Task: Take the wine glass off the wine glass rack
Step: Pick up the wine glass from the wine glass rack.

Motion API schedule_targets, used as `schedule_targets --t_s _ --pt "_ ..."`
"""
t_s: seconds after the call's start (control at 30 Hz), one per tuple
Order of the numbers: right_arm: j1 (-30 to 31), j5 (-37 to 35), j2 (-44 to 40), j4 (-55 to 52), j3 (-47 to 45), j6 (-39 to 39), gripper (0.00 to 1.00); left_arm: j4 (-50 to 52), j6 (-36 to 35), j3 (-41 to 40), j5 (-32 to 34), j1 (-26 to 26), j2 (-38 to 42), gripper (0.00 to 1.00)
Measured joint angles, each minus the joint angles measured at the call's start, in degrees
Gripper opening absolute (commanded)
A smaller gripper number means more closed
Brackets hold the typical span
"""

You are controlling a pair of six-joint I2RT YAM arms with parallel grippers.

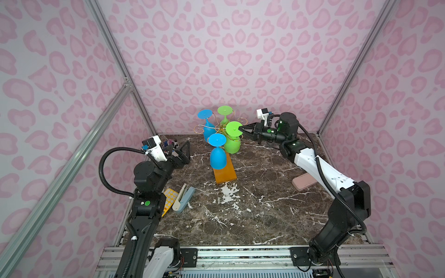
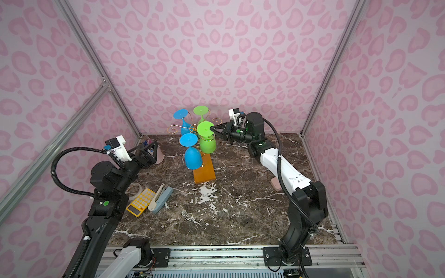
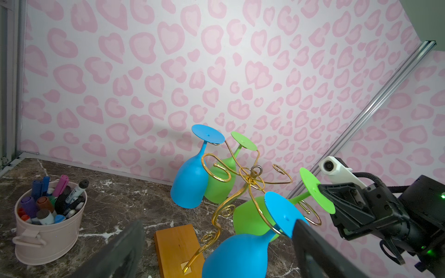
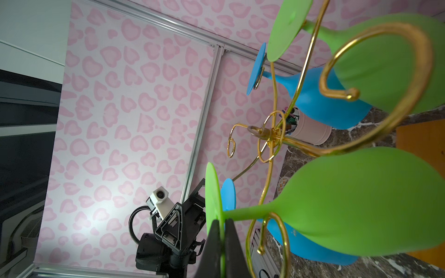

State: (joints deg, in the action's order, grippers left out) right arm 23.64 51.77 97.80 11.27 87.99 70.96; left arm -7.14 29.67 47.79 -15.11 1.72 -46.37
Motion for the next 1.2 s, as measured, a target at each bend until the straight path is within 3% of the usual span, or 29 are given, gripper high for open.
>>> schedule_targets --t_s 0.73,1.2 --pt "-3.85 -2.23 -0.9 1.27 -2.08 1.4 0.0 0.28 -0.85 -0.07 0.28 0.0 0.9 0.97" --pt "-6.93 -2.71 -8.44 0.66 -12.59 -1.62 0.0 1.31 -0.83 -0.31 0.31 0.0 2.93 0.97"
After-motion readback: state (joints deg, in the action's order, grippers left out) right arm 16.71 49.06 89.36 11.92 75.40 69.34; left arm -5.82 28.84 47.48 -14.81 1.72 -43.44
